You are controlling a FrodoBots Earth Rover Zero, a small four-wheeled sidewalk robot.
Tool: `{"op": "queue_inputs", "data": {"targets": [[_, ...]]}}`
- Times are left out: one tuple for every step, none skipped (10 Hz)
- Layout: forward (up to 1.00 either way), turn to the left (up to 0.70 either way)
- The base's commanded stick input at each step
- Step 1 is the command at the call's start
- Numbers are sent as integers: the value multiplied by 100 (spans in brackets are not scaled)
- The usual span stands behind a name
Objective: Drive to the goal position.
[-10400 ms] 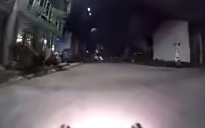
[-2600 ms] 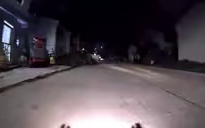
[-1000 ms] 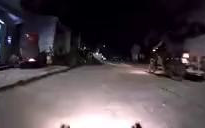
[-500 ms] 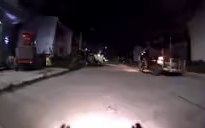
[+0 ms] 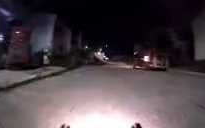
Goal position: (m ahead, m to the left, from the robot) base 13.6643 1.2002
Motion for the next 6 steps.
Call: {"op": "queue_inputs", "data": {"targets": [[85, -10], [85, -4], [85, 0], [85, 0], [85, -5], [85, -33]]}}
